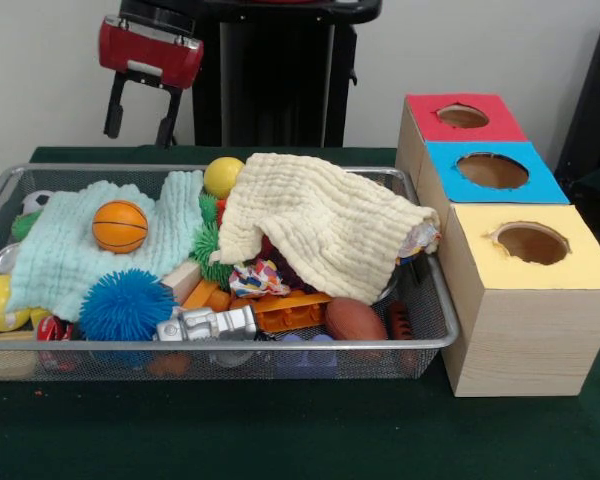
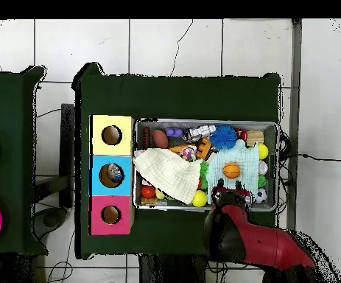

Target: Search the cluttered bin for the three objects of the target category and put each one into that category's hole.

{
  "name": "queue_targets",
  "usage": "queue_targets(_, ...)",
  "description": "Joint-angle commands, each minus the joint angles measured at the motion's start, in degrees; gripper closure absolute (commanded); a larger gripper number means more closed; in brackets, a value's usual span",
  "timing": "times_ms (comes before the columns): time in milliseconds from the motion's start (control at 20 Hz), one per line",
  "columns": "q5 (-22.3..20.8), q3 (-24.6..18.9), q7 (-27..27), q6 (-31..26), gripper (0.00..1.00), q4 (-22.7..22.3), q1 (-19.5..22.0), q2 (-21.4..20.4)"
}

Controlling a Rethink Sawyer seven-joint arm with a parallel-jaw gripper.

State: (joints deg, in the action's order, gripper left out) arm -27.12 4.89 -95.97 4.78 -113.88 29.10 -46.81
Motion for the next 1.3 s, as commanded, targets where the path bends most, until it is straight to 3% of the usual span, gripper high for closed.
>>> queue_targets(50,0.74,-4.45,-3.65,-10.96,0.00,-2.46,3.17,-3.05)
queue_targets(350,0.22,-4.20,-4.34,-10.52,0.00,-1.49,2.64,-1.35)
queue_targets(500,0.01,-1.62,-5.68,-8.51,0.00,0.75,0.92,1.82)
queue_targets(850,-0.85,-2.58,-5.38,-5.16,0.00,4.43,2.05,8.97)
queue_targets(1300,-1.10,-0.06,-5.92,-0.36,0.00,9.82,0.95,17.71)
